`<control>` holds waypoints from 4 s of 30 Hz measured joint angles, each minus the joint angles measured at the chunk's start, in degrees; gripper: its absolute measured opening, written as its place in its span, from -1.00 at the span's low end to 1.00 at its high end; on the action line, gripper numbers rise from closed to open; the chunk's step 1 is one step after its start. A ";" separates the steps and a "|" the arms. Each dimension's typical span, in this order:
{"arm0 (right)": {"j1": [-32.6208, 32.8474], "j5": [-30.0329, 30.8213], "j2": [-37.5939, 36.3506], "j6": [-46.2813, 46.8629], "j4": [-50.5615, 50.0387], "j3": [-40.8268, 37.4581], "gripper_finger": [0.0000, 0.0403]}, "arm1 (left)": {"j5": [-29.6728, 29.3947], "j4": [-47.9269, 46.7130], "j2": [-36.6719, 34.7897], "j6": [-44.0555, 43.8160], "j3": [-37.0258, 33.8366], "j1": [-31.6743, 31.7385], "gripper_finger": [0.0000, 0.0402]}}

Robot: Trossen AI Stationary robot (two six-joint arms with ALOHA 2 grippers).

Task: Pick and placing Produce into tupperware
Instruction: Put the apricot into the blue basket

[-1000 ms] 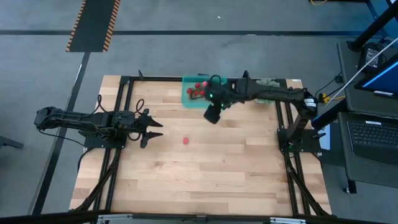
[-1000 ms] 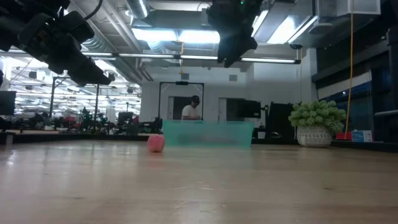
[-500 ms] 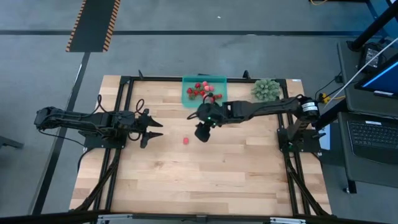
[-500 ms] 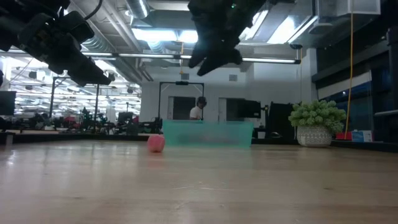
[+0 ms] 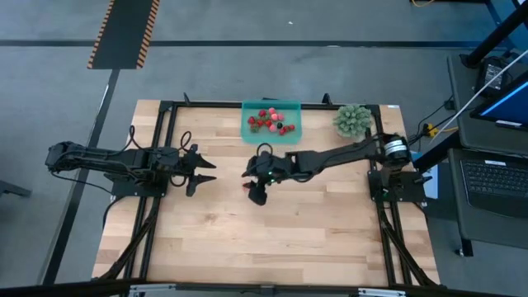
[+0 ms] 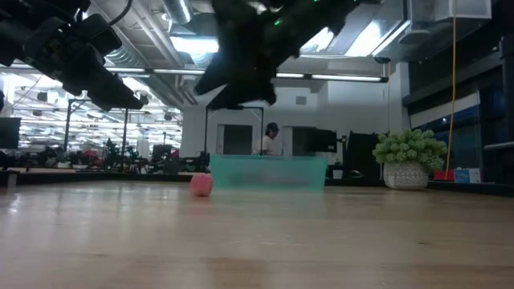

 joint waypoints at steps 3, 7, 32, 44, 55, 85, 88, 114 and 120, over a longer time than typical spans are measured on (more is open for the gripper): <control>0.48 -0.30 3.75 0.34 3.01 1.46 0.20 | 0.00 0.00 -0.02 0.00 0.00 -0.02 -0.03; 0.56 -0.43 6.66 -3.64 3.06 3.24 0.43 | 0.00 0.02 -0.02 0.00 0.00 0.00 -0.03; 0.66 4.92 14.76 -17.15 6.77 2.66 0.53 | 0.00 -0.02 0.00 1.29 0.00 -0.01 -0.03; -0.64 4.90 15.73 -14.80 4.09 2.71 0.53 | 0.00 -0.02 0.00 1.31 0.00 0.00 -0.03; -0.75 4.77 17.16 -14.02 4.68 2.66 0.46 | 0.00 -0.02 0.00 1.49 0.00 0.00 -0.03; -0.77 4.91 16.98 -2.24 6.93 2.57 -0.40 | 0.00 0.00 0.00 1.49 0.00 -0.02 -0.03; -1.02 4.89 15.33 -4.90 7.27 2.59 -0.40 | 0.00 0.00 0.00 1.49 0.00 0.00 -0.03; -11.53 -1.36 6.54 -2.32 6.36 2.68 -0.41 | -0.02 0.01 0.00 1.51 0.00 -0.01 -0.03; -15.39 -3.29 6.54 -1.93 -1.00 5.38 -0.41 | -0.02 0.02 0.00 1.51 0.00 0.00 -0.03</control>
